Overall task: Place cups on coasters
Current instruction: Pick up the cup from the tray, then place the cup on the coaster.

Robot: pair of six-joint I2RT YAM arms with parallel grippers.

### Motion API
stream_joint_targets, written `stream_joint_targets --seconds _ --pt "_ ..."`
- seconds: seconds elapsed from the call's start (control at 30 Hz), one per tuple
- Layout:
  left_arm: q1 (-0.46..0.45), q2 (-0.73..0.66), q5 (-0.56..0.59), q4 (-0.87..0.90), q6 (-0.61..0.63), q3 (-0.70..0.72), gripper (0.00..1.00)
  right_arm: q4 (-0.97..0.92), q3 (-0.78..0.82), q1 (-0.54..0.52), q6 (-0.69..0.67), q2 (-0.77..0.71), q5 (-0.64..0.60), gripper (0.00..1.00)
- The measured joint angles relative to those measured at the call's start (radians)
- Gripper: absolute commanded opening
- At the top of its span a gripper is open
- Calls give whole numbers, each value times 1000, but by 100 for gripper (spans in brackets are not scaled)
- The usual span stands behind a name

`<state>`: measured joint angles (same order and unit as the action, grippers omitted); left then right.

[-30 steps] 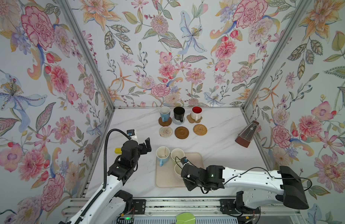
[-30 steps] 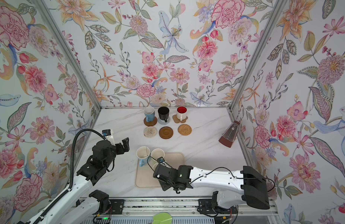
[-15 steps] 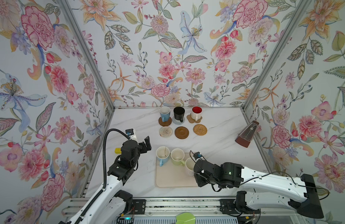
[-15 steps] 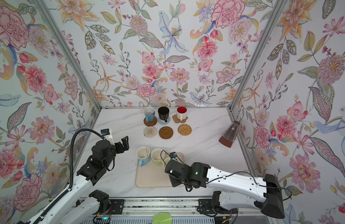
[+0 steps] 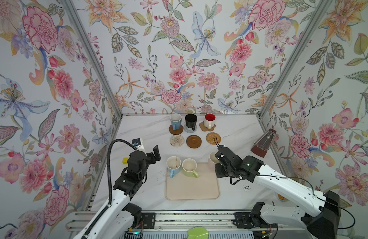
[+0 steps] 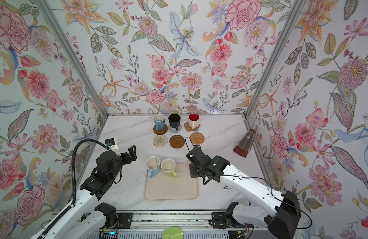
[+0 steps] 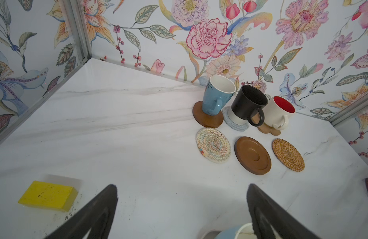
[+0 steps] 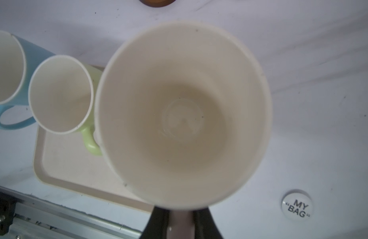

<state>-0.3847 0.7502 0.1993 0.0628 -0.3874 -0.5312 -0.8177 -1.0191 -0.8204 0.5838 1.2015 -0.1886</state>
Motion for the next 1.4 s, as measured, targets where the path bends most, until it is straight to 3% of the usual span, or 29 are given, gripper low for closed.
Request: stream_joint_targets --seconds 0.3,0.6,0.97,1.4 --pt "0 -5 0 5 -22 23 99 176 -105 224 -169 249 21 0" --pt "0 -6 -1 3 -77 41 99 344 -178 348 -272 386 22 0" --pt "0 -29 0 12 -110 42 99 437 -289 398 -338 536 34 0" --pt "0 -19 0 16 -132 43 99 448 -303 431 -354 596 54 0"
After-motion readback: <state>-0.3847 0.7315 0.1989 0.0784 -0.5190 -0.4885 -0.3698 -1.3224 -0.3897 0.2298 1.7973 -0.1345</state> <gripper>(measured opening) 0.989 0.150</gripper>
